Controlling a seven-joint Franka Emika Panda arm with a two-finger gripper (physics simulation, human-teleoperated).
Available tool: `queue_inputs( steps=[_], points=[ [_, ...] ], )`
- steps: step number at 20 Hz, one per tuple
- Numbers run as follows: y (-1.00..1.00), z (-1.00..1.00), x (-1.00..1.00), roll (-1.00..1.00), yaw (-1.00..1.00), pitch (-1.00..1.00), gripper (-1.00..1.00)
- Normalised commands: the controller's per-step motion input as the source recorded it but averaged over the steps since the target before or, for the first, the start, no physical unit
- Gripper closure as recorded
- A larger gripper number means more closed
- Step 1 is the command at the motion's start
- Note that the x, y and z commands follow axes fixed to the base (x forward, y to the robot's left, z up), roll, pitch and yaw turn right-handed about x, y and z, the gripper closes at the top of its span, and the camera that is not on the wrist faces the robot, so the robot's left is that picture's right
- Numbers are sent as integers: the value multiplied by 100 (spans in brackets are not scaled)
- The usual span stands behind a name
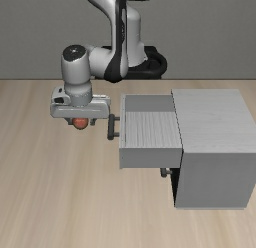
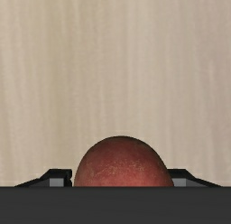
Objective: Pick up the peach and place it in the top layer of the cabinet
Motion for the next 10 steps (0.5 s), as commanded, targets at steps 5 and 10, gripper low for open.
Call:
queue_inputs(
  steps=[5, 10],
  points=[
    [0, 20, 0, 0, 0, 0, 100],
    [0, 20, 0, 0, 0, 0, 100]
  ],
)
